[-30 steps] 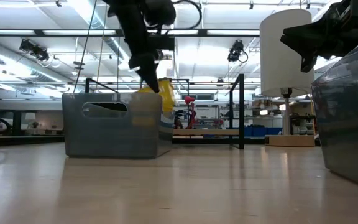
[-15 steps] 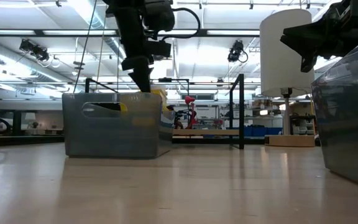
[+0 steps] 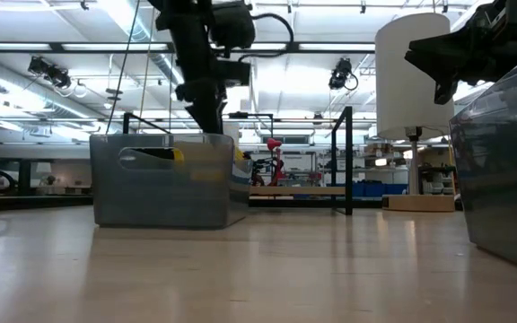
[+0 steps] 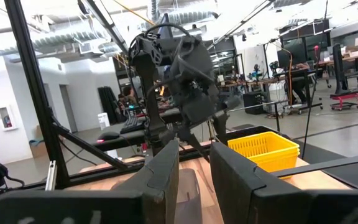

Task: Stack baskets on shelf by color
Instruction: Stack the yellow basket on top of the yellow basket on the shelf

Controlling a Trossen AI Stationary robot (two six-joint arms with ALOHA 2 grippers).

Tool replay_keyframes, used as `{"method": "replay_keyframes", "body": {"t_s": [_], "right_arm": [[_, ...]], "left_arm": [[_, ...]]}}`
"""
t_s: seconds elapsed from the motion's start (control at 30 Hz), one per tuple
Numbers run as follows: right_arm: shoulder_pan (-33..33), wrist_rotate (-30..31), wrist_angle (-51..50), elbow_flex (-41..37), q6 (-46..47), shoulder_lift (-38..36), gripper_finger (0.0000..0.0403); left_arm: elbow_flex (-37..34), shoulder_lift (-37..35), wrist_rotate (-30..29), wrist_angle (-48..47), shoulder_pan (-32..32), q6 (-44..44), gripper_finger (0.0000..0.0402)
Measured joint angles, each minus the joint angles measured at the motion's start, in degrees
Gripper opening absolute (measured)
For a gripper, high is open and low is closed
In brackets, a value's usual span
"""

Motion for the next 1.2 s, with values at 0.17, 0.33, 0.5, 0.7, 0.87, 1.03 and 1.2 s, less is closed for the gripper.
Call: {"method": "replay_keyframes", "body": {"t_s": [0.17, 0.33, 0.5, 0.7, 0.87, 1.03, 1.2], "right_arm": [[0.0, 0.0, 0.0, 0.0, 0.0, 0.0, 0.0096], [0.0, 0.0, 0.0, 0.0, 0.0, 0.0, 0.0096], [0.0, 0.0, 0.0, 0.0, 0.0, 0.0, 0.0096], [0.0, 0.0, 0.0, 0.0, 0.0, 0.0, 0.0096], [0.0, 0.0, 0.0, 0.0, 0.0, 0.0, 0.0096], [0.0, 0.0, 0.0, 0.0, 0.0, 0.0, 0.0096], [0.0, 0.0, 0.0, 0.0, 0.0, 0.0, 0.0096]], "left_arm": [[-0.1, 3.2, -7.1, 0.8, -1.2, 4.9, 0.0196], [-0.1, 5.4, -9.8, 4.7, -1.8, 9.0, 0.0183], [-0.1, 5.6, -9.3, 10.2, -1.6, 9.2, 0.0167], [-0.1, 5.6, -9.2, 10.2, -1.1, 9.4, 0.0150], [-0.1, 5.6, -9.2, 9.4, 0.0, 10.6, 0.0142], [-0.1, 5.6, -7.9, 8.4, 1.2, 14.8, 0.0141], [-0.1, 5.6, -7.7, 8.6, 1.3, 16.4, 0.0141]]}}
